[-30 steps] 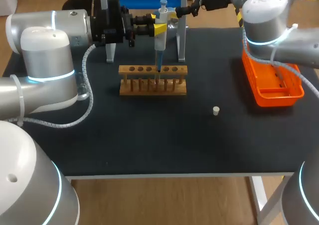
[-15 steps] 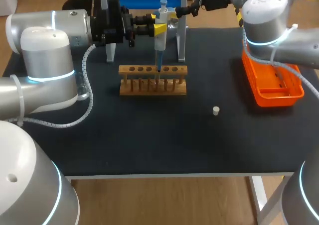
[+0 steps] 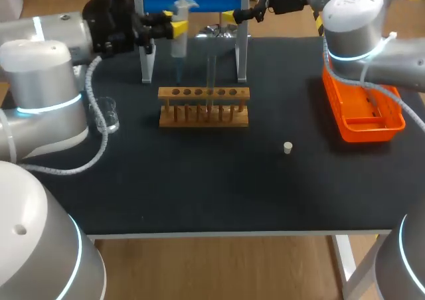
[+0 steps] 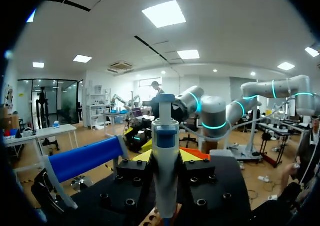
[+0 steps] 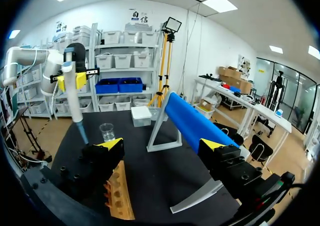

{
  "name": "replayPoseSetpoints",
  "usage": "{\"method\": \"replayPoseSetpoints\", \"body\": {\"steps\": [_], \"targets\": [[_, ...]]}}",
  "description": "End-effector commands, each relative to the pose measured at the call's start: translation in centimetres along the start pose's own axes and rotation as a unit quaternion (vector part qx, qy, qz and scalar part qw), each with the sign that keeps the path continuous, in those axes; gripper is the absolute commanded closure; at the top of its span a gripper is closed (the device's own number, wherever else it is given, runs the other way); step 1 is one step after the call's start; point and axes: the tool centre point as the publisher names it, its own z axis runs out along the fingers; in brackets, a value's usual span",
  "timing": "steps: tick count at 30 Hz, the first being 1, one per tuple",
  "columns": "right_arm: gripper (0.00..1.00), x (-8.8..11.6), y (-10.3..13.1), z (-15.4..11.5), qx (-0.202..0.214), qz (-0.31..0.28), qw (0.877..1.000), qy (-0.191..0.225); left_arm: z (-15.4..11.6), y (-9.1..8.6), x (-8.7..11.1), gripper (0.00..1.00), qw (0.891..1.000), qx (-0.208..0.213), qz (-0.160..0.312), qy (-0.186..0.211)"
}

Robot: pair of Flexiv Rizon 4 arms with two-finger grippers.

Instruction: Invert the test tube, pick up the pipette, mount the tip to pipette, aspirate from beaker and dispense into the tube, eject the tip, return the pipette, and cap with the stopper.

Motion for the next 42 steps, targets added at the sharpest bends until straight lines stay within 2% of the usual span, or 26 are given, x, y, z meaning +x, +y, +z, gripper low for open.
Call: {"method": "replayPoseSetpoints", "body": {"steps": [1, 11, 18, 32, 42], "targets": [[0.00, -0.1, 0.0, -0.1, 0.001, 0.000, 1.000, 0.001, -3.0, -0.1, -1.0, 1.00, 0.999, 0.004, 0.005, -0.045], [0.00, -0.1, 0.0, -0.1, 0.001, 0.000, 1.000, 0.001, -4.1, 0.1, -6.4, 1.00, 0.992, 0.027, 0.019, -0.121], [0.00, -0.1, 0.0, -0.1, 0.001, 0.000, 1.000, 0.001, -4.4, 0.1, -9.0, 1.00, 0.983, 0.038, 0.021, -0.177], [0.00, -0.1, 0.0, -0.1, 0.001, 0.000, 1.000, 0.001, -2.7, 0.2, -12.2, 1.00, 0.961, 0.052, 0.021, -0.271], [0.00, -0.1, 0.0, -0.1, 0.001, 0.000, 1.000, 0.001, -1.3, 0.7, -13.7, 1.00, 0.946, 0.040, 0.007, -0.321]]}}
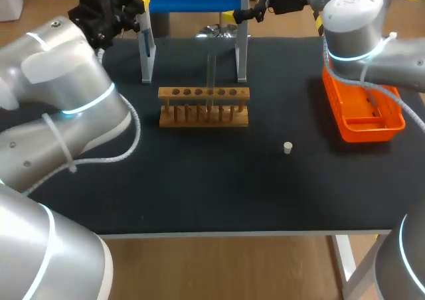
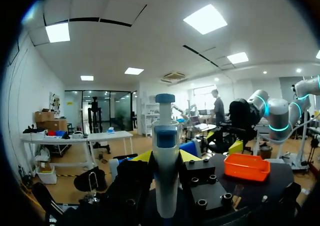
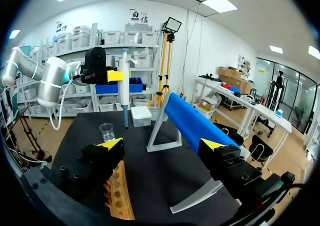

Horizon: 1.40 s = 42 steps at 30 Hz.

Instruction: Invert the test tube, pick up the pipette, mount the tip to pipette, aspirate from beaker and dispense into the tube, eject the tip, return the pipette, and cap with the stopper.

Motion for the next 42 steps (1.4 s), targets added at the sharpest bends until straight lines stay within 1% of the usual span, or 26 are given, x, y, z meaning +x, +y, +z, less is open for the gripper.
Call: {"method": "replayPoseSetpoints", "body": {"steps": [1, 9, 12, 14, 25, 33, 42], "targets": [[0.00, -0.1, 0.0, -0.1, 0.001, 0.000, 1.000, 0.002, 1.7, 0.2, 0.2, 1.00, 0.997, -0.003, -0.001, -0.080], [0.00, -0.1, 0.0, -0.1, 0.001, 0.000, 1.000, 0.002, 3.2, 0.6, 0.1, 1.00, 0.994, -0.023, -0.007, -0.109], [0.00, -0.1, 0.0, -0.1, 0.001, 0.000, 1.000, 0.002, 3.7, 0.8, -0.1, 1.00, 0.992, -0.035, -0.007, -0.123], [0.00, -0.1, 0.0, -0.1, 0.001, 0.000, 1.000, 0.002, 4.0, 0.8, -0.4, 1.00, 0.991, -0.035, -0.014, -0.132], [0.00, -0.1, 0.0, -0.1, 0.001, 0.000, 1.000, 0.002, 5.8, 1.1, -1.2, 1.00, 0.986, -0.061, 0.001, -0.155], [0.00, -0.1, 0.0, -0.1, 0.001, 0.000, 1.000, 0.002, 6.9, 2.3, -2.0, 1.00, 0.981, -0.074, -0.003, -0.177], [0.00, -0.1, 0.0, -0.1, 0.001, 0.000, 1.000, 0.002, 7.6, 3.5, -3.0, 1.00, 0.973, -0.090, -0.007, -0.213]]}}
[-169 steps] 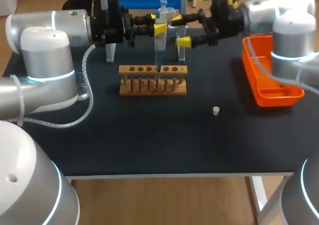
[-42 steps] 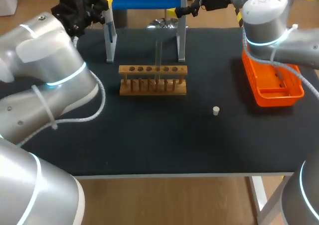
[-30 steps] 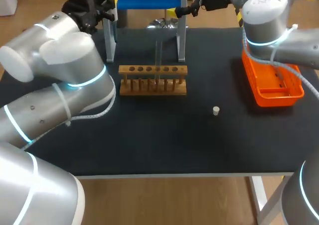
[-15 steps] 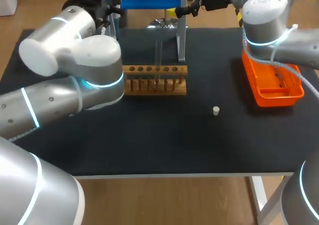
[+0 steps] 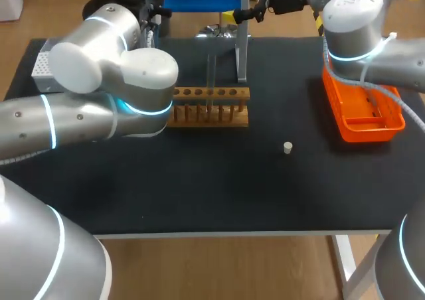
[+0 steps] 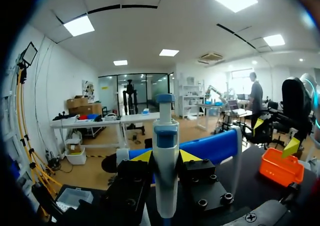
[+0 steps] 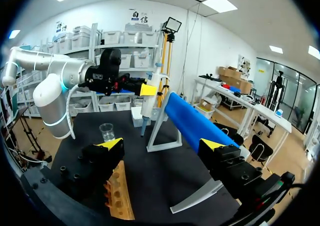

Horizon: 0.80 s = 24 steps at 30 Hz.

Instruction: Invert the test tube, pick up the pipette, mount the tip to pipette, aspirate from beaker and dispense into the tube, eject the tip, return the pipette, and cap with the stopper.

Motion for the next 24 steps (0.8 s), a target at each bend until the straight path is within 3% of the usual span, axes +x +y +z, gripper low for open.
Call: {"method": "replayPoseSetpoints", "body": {"steps": [1, 24], "targets": [[0.00, -0.1, 0.0, -0.1, 0.002, 0.000, 1.000, 0.002, 0.9, 0.0, 0.3, 1.00, 0.999, -0.006, -0.002, -0.036], [0.00, -0.1, 0.0, -0.1, 0.002, 0.000, 1.000, 0.002, 3.5, 1.8, -0.8, 1.00, 0.997, -0.024, -0.015, -0.067]]}}
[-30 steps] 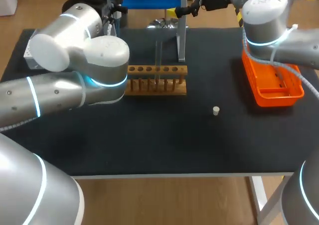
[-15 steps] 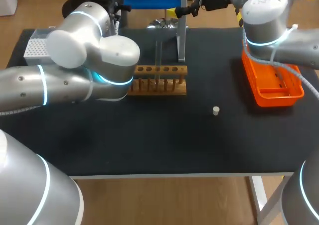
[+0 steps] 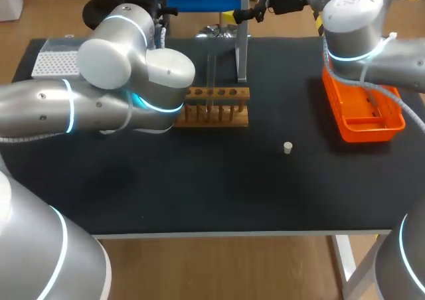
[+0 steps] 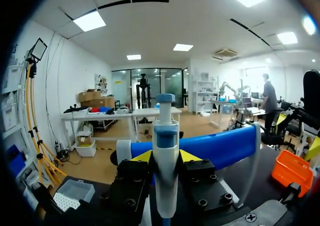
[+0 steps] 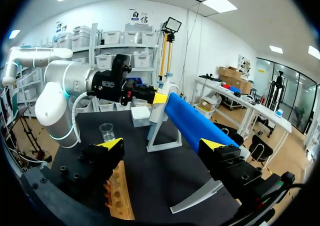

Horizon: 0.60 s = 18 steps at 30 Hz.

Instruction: Invert the test tube, pick up the pipette, mount the tip to pipette, aspirate from beaker and dispense into the tube, eject the tip, return the pipette, and cap with the stopper.

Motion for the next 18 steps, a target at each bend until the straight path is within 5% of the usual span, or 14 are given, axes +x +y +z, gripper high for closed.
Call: {"method": "replayPoseSetpoints", "body": {"steps": [1, 18], "targets": [[0.00, -0.1, 0.0, -0.1, 0.002, 0.000, 1.000, 0.002, 0.8, 0.0, 0.2, 1.00, 1.000, -0.004, 0.000, -0.007], [0.00, -0.1, 0.0, -0.1, 0.002, 0.000, 1.000, 0.002, 1.9, 0.9, 0.1, 1.00, 0.999, -0.039, -0.004, -0.008]]}}
